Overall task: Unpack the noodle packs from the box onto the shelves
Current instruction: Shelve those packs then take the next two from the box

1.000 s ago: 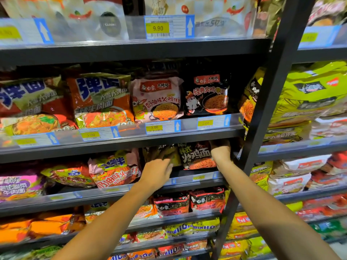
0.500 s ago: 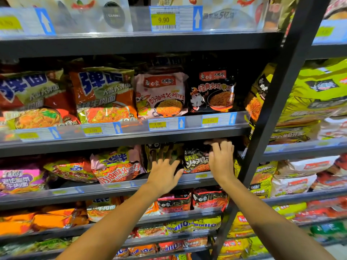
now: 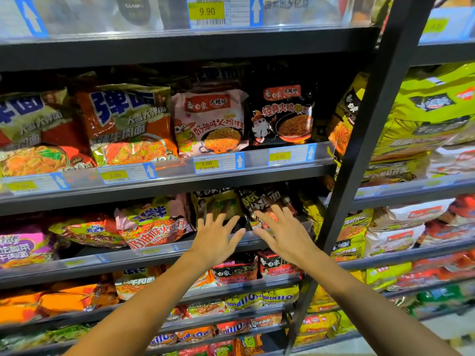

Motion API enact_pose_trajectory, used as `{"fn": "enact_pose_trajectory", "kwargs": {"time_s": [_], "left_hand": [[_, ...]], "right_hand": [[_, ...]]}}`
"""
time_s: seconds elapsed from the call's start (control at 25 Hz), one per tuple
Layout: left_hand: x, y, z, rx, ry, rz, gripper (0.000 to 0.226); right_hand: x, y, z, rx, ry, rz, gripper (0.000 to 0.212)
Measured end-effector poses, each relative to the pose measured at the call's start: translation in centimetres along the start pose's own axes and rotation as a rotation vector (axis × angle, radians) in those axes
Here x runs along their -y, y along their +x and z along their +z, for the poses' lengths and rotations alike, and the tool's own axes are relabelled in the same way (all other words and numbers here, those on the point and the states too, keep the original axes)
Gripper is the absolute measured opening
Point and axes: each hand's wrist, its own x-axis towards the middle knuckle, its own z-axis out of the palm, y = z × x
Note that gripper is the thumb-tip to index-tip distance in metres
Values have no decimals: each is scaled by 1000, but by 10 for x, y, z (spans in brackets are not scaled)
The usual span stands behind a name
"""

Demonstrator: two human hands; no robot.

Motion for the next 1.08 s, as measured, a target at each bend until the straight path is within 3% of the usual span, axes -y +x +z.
{"fn": "enact_pose_trajectory", "kwargs": {"time_s": [0.2, 0.4, 0.52, 0.8, 0.96, 1.08], "left_hand": [[3, -3, 3, 51, 23, -2, 89], [20, -11, -1, 59, 71, -5, 120], [17, -11, -2, 71, 67, 5, 106], [28, -15, -18, -54, -4, 9, 91], [29, -34, -13, -110, -70, 94, 73], [29, -56, -11, -110, -139, 149, 73]], "right_hand": [[5, 21, -10, 198, 34, 215, 57], [13, 42, -14, 259, 46, 321, 65], [16, 49, -13, 284, 68, 328, 63], [0, 19, -20, 120, 14, 234, 65], [2, -13, -19, -3, 110, 146, 66], [17, -46, -24, -60, 198, 107, 64]]}}
